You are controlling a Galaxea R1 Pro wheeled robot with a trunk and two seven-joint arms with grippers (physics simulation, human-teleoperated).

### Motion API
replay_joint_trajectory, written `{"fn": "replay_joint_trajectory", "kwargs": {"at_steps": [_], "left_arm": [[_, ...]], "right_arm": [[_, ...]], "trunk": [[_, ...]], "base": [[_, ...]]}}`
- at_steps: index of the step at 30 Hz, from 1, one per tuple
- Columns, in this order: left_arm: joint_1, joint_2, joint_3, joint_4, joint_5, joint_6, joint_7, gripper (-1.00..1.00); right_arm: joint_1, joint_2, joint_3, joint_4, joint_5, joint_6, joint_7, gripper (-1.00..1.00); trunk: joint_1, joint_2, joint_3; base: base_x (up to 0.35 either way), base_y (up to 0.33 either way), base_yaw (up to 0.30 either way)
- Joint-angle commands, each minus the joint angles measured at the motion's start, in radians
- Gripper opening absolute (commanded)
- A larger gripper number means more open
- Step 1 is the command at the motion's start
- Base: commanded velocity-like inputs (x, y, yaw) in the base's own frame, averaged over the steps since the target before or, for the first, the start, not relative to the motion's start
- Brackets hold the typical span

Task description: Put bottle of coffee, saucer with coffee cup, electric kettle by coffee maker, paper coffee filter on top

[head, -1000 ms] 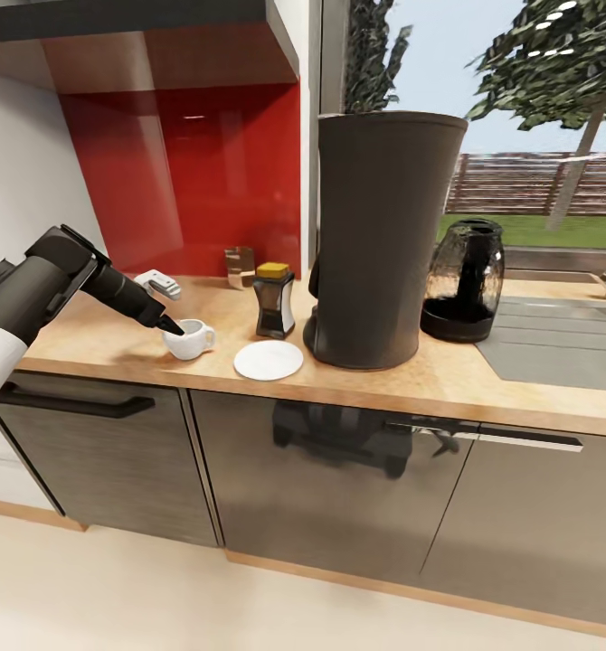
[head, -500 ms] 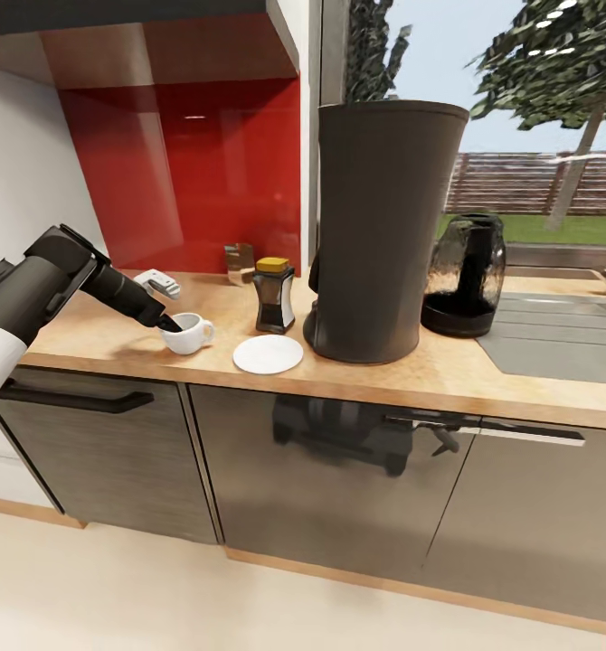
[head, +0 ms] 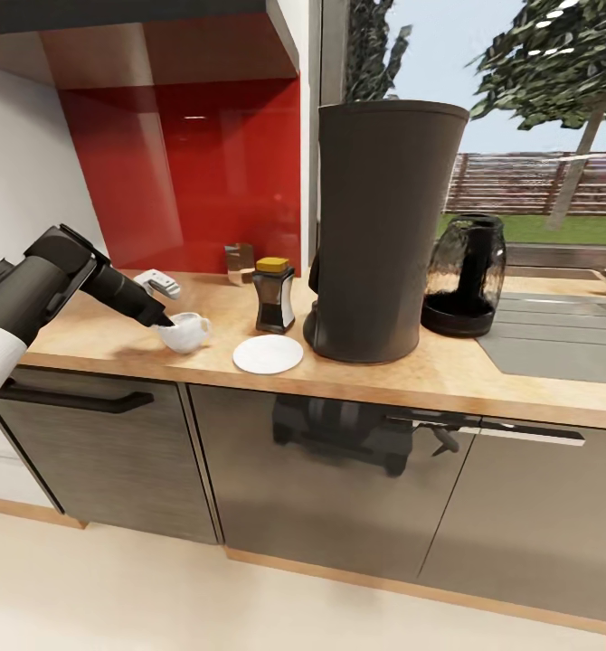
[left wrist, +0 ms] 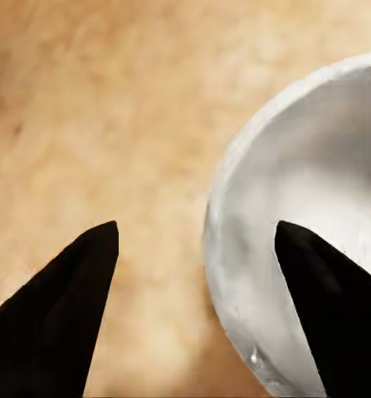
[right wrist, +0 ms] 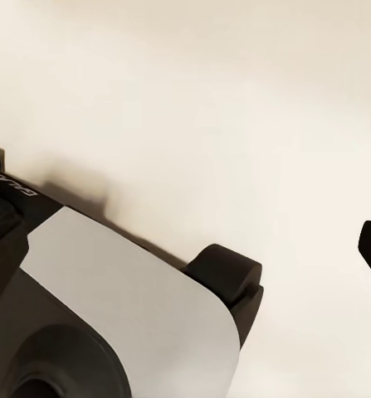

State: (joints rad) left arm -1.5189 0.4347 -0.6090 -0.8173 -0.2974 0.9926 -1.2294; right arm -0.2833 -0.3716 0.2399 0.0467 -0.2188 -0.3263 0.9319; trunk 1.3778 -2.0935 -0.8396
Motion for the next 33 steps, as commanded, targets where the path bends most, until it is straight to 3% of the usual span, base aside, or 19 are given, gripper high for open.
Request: {"fn": "replay_joint_trajectory", "kwargs": {"at_steps": [1,20,33], "left_arm": [[-0.001,0.001,-0.002,-0.001,-0.011,0.006,-0.01,-1.0],[-0.001,0.001,-0.002,-0.002,-0.011,0.006,-0.01,-1.0],[0.0,0.001,-0.007,-0.009,-0.011,0.007,-0.01,-1.0]], "right_arm": [[-0.002,0.0,0.009,0.004,-0.009,-0.005,0.004,1.0],[-0.002,0.0,0.009,0.004,-0.009,-0.005,0.005,1.0],[-0.002,0.0,0.009,0.004,-0.01,-0.005,0.005,1.0]], "trunk": [[0.0,0.0,-0.001],[0.0,0.0,-0.001],[0.0,0.0,0.016]], "base": [[0.0,0.0,0.0],[0.0,0.0,0.0],[0.0,0.0,0.0]]}}
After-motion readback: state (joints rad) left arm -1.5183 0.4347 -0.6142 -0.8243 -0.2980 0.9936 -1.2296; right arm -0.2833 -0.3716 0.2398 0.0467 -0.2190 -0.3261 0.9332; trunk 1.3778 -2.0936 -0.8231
